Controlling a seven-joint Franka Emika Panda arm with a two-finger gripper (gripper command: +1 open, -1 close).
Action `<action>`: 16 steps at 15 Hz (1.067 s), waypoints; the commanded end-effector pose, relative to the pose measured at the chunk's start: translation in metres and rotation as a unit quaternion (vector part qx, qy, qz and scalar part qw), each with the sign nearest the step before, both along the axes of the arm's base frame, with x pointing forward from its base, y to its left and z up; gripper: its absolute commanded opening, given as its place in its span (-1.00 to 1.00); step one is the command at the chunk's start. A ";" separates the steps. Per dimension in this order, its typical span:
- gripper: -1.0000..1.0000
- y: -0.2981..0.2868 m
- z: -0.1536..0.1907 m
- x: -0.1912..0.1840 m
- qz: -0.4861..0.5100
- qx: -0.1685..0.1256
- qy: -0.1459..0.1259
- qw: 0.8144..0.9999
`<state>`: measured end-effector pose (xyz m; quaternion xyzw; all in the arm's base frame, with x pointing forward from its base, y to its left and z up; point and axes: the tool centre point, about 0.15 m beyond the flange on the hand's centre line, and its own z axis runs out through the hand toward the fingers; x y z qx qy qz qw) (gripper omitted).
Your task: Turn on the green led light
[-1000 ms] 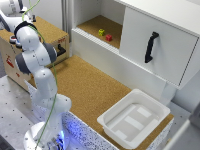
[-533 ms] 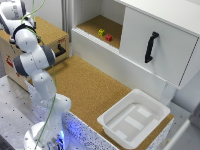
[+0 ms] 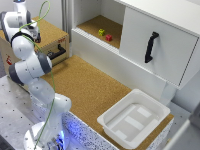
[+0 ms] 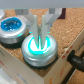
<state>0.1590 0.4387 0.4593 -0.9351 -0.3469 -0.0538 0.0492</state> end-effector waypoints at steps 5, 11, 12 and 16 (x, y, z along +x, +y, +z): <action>1.00 0.016 0.092 -0.012 0.033 0.009 -0.058 0.998; 1.00 0.047 0.068 0.038 0.019 0.019 -0.056 0.998; 1.00 0.049 0.061 0.051 0.011 0.023 -0.050 0.998; 1.00 0.061 0.041 0.095 -0.004 -0.027 -0.058 0.998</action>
